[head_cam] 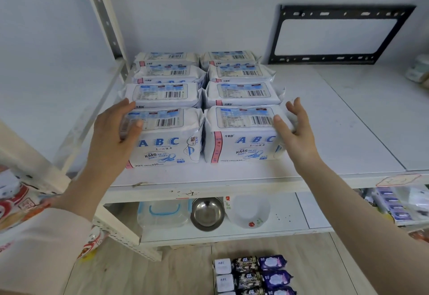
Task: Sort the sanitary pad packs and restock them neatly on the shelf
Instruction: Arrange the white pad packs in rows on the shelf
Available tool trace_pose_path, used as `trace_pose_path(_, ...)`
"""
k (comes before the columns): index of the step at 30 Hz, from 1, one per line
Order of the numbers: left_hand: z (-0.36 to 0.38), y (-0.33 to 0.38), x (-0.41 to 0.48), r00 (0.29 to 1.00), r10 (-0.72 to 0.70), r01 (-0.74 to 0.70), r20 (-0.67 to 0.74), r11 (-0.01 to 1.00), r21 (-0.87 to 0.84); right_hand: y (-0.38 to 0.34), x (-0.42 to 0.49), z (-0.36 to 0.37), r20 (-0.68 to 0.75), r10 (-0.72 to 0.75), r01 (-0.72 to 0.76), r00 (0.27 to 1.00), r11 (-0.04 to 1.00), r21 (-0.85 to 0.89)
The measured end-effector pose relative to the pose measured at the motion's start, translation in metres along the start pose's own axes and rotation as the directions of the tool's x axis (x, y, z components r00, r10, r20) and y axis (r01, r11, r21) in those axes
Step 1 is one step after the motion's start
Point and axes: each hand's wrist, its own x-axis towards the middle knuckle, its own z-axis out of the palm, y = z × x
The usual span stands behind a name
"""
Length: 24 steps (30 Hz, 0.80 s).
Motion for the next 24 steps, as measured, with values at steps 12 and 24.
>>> trace_pose_path(12, 0.003, 0.050, -0.015, 0.977, 0.212, -0.206, 0.005, 0.946, 0.250, -0.011, -0.019, -0.031, 0.005, -0.345, 0.284, 0.939, 0.765, -0.578)
trace_pose_path(24, 0.043, 0.144, -0.137, 0.948, 0.297, -0.317, 0.111, 0.892, 0.321, 0.018, -0.111, -0.088, 0.333, -0.502, 0.584, 0.798, 0.509, -0.633)
